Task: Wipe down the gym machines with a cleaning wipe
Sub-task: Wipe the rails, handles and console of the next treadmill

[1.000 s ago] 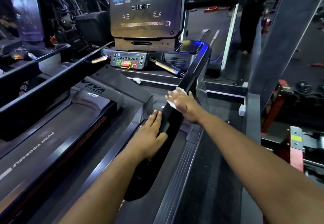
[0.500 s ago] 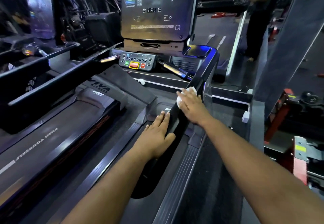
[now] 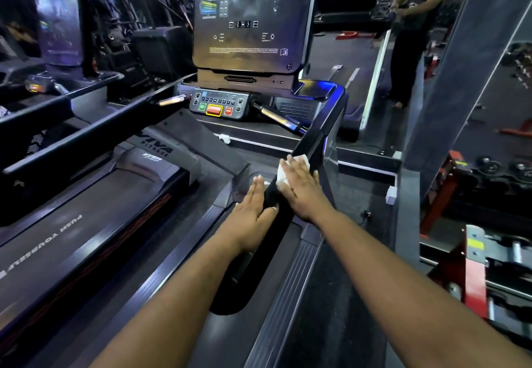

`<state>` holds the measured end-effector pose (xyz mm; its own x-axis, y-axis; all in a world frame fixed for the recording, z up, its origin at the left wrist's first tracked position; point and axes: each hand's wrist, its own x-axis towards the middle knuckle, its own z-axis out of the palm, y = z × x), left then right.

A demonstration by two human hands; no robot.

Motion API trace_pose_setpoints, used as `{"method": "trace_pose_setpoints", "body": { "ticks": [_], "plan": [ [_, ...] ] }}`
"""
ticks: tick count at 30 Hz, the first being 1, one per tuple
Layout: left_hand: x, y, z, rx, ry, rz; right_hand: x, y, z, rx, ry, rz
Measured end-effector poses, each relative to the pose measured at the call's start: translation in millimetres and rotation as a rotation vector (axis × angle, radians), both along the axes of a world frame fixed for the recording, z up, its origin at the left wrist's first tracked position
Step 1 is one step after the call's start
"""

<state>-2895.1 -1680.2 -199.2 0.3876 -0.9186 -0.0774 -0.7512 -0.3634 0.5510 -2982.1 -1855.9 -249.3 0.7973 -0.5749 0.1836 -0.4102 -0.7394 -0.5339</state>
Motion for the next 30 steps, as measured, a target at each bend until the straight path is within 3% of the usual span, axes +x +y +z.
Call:
{"method": "trace_pose_setpoints", "body": {
  "ticks": [4, 7, 10, 14, 17, 25, 28, 30],
  "plan": [
    [-6.2, 10.6, 2.4, 0.021, -0.064, -0.012, 8.3, 27.4, 3.8, 0.030, 0.009, -0.088],
    [-10.3, 29.1, 0.4, 0.012, -0.119, -0.021, -7.3, 80.7, -5.8, 0.052, -0.073, 0.068],
    [-13.4, 50.7, -6.5, 0.031, -0.210, -0.072, -21.9, 85.6, -7.9, 0.017, -0.064, 0.179],
    [-13.5, 67.0, -7.4, 0.062, -0.223, -0.087, -6.5, 50.9, 6.1, -0.002, 0.042, 0.017],
    [-13.4, 79.3, -8.2, -0.003, -0.162, -0.080, 8.4, 74.4, 0.5, 0.070, -0.038, -0.128],
    [-8.1, 102.4, -20.0, -0.358, 0.324, 0.073, -24.3, 207.8, -36.1, 0.191, -0.354, 0.011],
    [-10.7, 105.9, -17.4, -0.347, 0.321, 0.061, -31.0, 195.4, -50.3, 0.158, -0.471, 0.043],
    [-11.4, 105.8, -17.5, -0.333, 0.288, 0.049, -20.8, 188.7, -53.7, 0.337, -0.562, -0.103]
  ]
}}
